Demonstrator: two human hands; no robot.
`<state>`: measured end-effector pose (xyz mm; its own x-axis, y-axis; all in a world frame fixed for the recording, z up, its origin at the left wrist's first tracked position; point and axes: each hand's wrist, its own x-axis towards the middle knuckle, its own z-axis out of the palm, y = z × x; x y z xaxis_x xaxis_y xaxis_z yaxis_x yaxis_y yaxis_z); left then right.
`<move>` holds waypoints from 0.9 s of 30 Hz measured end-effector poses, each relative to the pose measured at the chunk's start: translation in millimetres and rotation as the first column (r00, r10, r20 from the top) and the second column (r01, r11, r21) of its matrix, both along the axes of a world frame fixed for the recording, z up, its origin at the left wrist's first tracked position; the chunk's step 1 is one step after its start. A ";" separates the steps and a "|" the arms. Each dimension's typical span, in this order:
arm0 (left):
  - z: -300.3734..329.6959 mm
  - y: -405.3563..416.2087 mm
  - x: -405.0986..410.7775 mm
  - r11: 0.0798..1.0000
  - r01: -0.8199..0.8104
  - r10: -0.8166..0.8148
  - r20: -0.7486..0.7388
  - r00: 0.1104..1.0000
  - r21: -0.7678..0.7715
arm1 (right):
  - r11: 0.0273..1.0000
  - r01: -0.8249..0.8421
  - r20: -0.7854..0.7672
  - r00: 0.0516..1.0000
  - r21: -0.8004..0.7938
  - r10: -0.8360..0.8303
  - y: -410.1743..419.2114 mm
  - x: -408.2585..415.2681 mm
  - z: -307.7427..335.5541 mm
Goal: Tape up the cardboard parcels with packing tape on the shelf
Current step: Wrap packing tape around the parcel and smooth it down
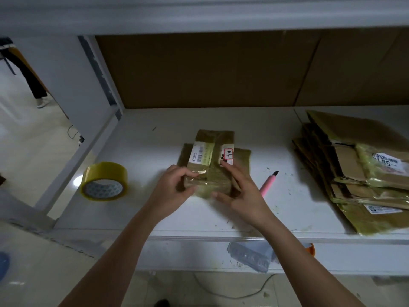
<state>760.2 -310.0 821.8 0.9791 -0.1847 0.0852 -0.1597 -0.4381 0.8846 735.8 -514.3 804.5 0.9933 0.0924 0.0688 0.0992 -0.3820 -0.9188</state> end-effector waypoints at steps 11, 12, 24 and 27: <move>-10.3 -22.0 -23.3 0.993 -0.084 0.082 -0.032 0.996 -0.086 | 0.994 -0.048 -0.046 0.998 0.097 0.052 -24.4 -9.2 -2.3; -8.2 -23.7 -23.4 0.990 -0.104 0.097 -0.073 0.993 -0.098 | 0.993 -0.045 -0.049 0.998 0.107 0.051 -24.5 -9.2 -1.9; 1.8 -19.6 -22.5 0.983 -0.076 0.032 -0.256 0.966 -0.166 | 0.972 -0.070 -0.115 0.989 0.223 0.097 -29.1 -11.5 -3.5; 2.1 -20.4 -21.2 0.974 -0.112 0.052 -0.287 0.957 -0.196 | 0.966 -0.084 -0.112 0.987 0.246 0.115 -29.6 -12.5 -2.9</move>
<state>739.0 -330.4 823.9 0.9802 -0.1104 -0.1645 0.1343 -0.2405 0.9613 723.2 -543.9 801.6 0.9821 0.1872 -0.0223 0.0048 -0.1430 -0.9897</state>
